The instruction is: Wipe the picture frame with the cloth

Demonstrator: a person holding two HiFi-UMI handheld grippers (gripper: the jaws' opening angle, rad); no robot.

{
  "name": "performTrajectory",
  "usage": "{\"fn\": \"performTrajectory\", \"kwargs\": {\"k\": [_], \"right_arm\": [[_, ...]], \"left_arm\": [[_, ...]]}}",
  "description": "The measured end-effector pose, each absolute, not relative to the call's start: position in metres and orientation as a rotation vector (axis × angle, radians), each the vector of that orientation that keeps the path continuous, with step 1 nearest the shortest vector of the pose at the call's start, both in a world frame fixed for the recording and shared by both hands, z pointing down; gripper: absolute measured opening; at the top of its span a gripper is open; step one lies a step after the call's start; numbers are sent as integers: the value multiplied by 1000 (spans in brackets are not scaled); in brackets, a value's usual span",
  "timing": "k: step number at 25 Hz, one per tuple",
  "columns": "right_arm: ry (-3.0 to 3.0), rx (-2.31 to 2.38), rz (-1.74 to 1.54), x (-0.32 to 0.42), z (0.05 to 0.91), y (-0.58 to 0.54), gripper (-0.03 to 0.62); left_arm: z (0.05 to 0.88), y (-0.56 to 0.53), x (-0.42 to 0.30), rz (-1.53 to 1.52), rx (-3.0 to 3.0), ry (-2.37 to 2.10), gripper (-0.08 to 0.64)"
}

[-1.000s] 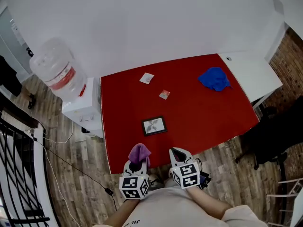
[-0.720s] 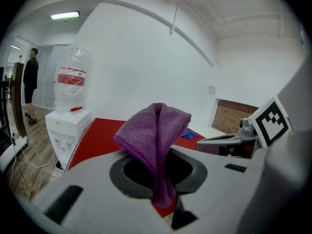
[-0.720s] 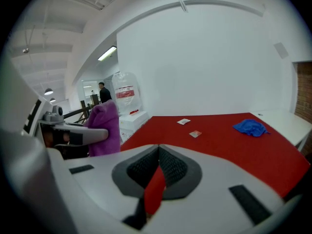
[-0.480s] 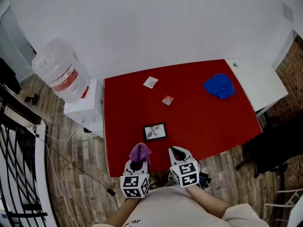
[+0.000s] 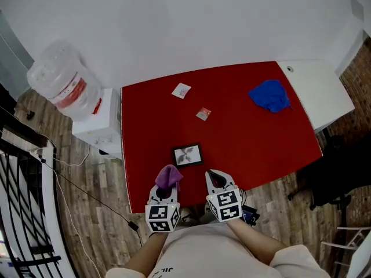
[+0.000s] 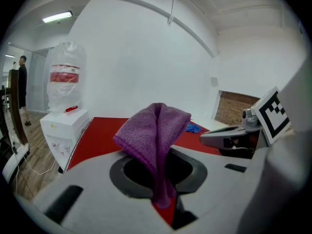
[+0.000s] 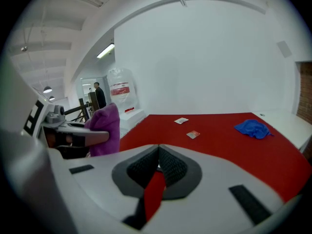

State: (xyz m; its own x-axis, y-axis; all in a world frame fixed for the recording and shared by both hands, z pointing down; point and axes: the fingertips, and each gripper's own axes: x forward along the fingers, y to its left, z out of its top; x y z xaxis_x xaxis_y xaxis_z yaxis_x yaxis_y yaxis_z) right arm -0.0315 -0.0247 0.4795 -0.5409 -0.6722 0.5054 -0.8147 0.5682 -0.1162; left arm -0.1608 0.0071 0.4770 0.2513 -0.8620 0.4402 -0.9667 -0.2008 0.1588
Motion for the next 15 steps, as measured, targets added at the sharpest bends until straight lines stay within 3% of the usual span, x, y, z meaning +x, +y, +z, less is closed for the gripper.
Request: {"fn": "performTrajectory", "kwargs": {"k": [11,15], "right_arm": [[-2380,1207,467,-51,520,-64,5],[-2358,1217,500,-50,537,-71,5]], "left_arm": [[519,-48,-161,470,2218,-1611,63],[545,-70,-167,644,2281,-1573,63]]}}
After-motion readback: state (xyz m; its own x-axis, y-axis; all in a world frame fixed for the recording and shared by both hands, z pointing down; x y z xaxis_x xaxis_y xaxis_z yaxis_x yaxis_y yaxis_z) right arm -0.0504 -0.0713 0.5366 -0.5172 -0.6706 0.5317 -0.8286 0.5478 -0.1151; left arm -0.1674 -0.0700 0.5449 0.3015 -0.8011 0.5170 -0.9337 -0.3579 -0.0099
